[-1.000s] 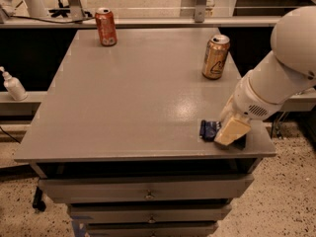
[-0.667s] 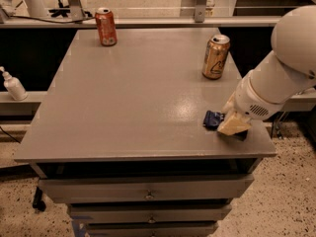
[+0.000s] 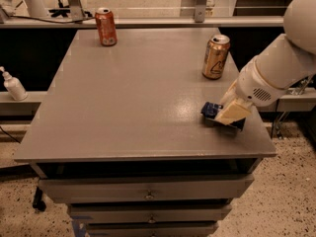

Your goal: Pick rxbar blueberry

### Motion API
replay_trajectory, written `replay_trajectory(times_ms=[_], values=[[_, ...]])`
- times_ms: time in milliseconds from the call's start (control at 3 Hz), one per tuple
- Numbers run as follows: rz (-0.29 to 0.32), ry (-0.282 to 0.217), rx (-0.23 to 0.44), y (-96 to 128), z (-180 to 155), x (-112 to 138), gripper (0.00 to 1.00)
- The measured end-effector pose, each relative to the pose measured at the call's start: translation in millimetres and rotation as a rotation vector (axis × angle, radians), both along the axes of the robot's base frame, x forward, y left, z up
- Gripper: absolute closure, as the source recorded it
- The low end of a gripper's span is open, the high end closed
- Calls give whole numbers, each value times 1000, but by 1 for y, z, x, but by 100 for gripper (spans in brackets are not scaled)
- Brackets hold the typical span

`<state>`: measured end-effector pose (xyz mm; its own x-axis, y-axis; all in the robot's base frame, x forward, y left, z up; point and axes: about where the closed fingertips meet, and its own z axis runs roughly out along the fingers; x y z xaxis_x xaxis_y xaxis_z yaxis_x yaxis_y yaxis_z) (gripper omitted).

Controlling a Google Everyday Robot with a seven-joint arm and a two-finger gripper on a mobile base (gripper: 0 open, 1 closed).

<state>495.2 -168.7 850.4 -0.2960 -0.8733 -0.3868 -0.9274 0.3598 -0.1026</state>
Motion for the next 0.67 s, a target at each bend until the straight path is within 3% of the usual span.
replay_trajectory(times_ms=[667], values=[[-9, 11, 281, 29, 48, 25, 100]])
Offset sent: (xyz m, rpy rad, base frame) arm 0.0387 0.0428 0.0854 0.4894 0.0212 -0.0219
